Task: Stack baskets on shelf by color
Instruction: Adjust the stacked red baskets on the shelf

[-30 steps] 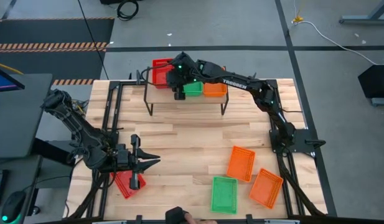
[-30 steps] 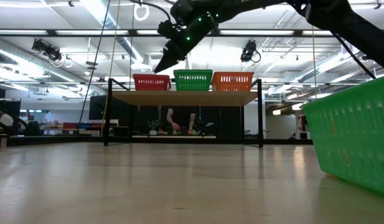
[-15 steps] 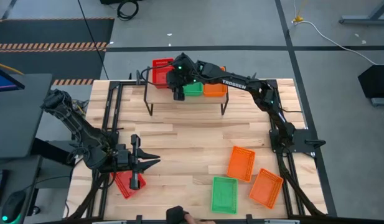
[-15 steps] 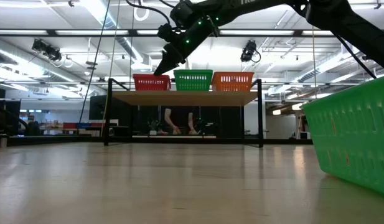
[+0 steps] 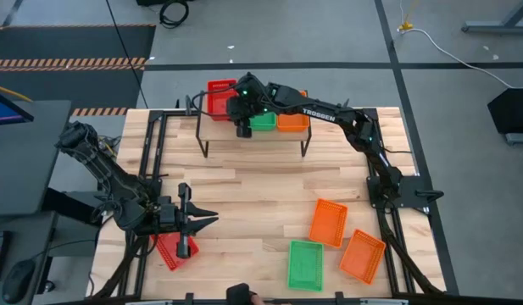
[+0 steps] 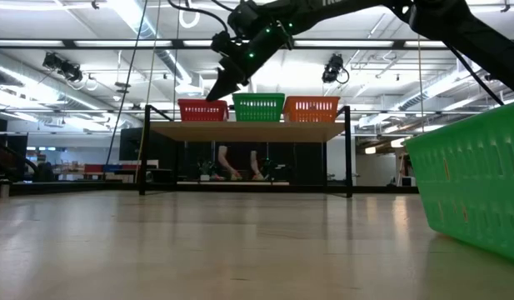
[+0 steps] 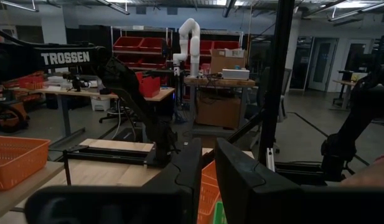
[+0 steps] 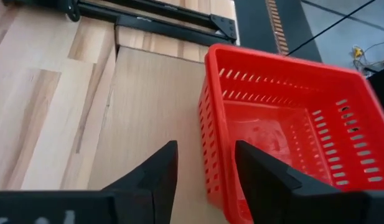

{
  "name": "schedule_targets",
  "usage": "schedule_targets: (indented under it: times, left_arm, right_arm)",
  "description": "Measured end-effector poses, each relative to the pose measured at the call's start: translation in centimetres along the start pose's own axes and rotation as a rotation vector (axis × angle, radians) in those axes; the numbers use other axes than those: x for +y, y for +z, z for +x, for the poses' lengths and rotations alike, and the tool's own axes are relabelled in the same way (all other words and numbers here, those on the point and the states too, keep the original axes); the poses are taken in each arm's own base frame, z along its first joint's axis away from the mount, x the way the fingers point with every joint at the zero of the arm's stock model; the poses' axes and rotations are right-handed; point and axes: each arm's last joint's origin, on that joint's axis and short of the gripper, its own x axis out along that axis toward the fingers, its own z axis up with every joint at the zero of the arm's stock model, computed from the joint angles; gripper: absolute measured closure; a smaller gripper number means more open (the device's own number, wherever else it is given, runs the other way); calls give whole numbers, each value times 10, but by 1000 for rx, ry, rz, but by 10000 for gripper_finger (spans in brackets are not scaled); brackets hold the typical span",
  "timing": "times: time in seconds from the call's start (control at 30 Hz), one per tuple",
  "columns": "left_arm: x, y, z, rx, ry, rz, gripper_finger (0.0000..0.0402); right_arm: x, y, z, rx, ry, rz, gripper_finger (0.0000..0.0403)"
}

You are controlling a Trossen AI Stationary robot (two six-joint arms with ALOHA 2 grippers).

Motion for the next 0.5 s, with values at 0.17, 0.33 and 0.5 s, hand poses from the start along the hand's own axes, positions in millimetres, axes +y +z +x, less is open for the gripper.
schedule_targets:
  times: [0.17, 0.33, 0.5]
  left_arm:
    - [0, 0, 0, 0, 0, 0, 349]
    - [0, 0, 0, 0, 0, 0, 349]
    - [0, 0, 0, 0, 0, 0, 349]
  right_arm:
    - [5, -2, 0, 28, 45, 2, 241]
    - [12, 0, 1, 34, 60, -6, 242]
    - [19, 4, 1, 26, 73, -34, 242]
